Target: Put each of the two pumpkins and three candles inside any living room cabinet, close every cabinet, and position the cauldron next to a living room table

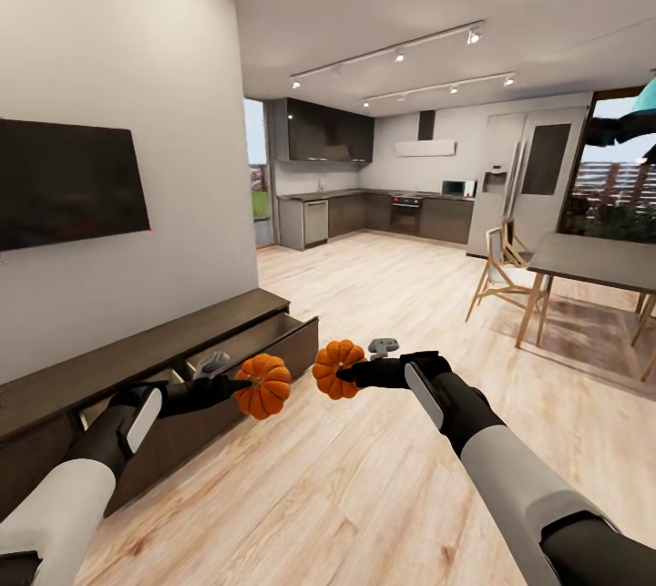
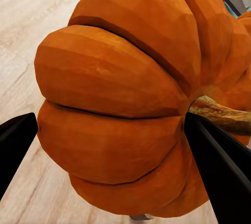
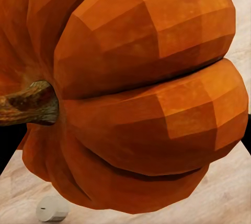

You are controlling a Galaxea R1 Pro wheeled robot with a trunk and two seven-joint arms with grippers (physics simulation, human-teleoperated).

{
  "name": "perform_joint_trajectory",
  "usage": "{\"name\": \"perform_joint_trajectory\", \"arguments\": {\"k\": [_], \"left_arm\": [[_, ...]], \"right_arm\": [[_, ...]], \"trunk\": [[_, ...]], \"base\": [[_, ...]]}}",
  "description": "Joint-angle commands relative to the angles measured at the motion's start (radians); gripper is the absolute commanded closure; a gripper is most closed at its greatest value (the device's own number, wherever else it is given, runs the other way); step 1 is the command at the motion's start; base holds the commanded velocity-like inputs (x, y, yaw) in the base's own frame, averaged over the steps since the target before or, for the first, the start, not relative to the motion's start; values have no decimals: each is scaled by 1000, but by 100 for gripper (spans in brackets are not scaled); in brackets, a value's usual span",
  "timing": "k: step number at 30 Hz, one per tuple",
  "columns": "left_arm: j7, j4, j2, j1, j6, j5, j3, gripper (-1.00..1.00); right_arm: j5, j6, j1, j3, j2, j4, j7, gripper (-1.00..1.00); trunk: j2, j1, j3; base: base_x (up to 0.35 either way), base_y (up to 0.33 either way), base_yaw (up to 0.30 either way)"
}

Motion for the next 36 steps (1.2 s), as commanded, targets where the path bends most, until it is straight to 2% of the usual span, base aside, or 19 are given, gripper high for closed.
{"name": "perform_joint_trajectory", "arguments": {"k": [1, 10, 19, 36], "left_arm": [[0, 0, 0, -1, 5, 2, 2, 100], [0, 0, 0, -1, 5, 2, 2, 100], [0, 0, 0, -1, 5, 3, 3, 100], [1, 0, 0, -1, 5, 3, 4, 100]], "right_arm": [[-2, 5, -1, 0, 0, -1, 0, 100], [-2, 5, -1, 0, 0, -1, 1, 100], [-2, 5, -1, 0, -1, -1, 1, 100], [-2, 5, -1, 0, 0, -1, 1, 100]], "trunk": [[-1, 0, -1], [-1, 0, -1], [-1, 0, -1], [-1, 0, -1]], "base": [[1, -1, 95], [10, -4, 144], [221, -71, 13], [60, -5, 0]]}}
